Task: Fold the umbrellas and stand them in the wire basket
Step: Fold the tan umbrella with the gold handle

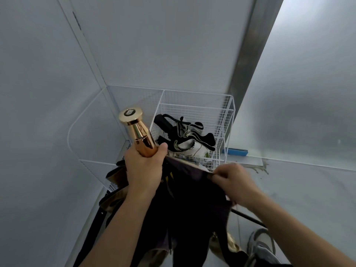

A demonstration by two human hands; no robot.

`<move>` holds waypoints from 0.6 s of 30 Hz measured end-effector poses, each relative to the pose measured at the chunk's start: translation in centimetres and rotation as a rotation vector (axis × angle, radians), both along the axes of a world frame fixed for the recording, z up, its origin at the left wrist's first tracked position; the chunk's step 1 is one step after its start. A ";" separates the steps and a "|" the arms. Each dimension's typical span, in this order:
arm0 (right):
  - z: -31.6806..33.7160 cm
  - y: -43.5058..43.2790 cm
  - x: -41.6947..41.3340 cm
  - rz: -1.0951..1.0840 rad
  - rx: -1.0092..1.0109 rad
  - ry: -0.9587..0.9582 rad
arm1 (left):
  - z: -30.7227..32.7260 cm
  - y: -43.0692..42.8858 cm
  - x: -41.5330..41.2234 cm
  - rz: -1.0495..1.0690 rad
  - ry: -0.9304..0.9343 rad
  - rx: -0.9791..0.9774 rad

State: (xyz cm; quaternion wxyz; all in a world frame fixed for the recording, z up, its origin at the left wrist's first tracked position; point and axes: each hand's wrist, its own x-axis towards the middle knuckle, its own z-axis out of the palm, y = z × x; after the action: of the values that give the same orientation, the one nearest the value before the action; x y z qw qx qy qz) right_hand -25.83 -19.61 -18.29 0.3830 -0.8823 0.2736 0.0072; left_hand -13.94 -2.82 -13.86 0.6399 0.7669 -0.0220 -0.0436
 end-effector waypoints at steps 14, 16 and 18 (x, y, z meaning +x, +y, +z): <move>2.2 -0.6 -0.1 -0.563 0.644 -0.422 | -0.5 -0.1 0.6 0.146 0.120 -0.286; 2.6 0.0 -0.2 -0.485 0.690 -0.346 | -0.6 -0.4 0.5 0.138 0.141 -0.304; 2.7 0.3 -0.3 -0.381 0.760 -0.297 | -0.6 -0.7 0.3 0.124 0.165 -0.308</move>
State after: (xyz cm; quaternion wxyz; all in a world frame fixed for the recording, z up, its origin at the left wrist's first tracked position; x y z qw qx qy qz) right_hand -26.14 -19.29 -15.59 0.7095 -0.6043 0.3511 -0.0901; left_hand -13.66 -3.53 -14.43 0.7509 0.6535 0.0714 -0.0627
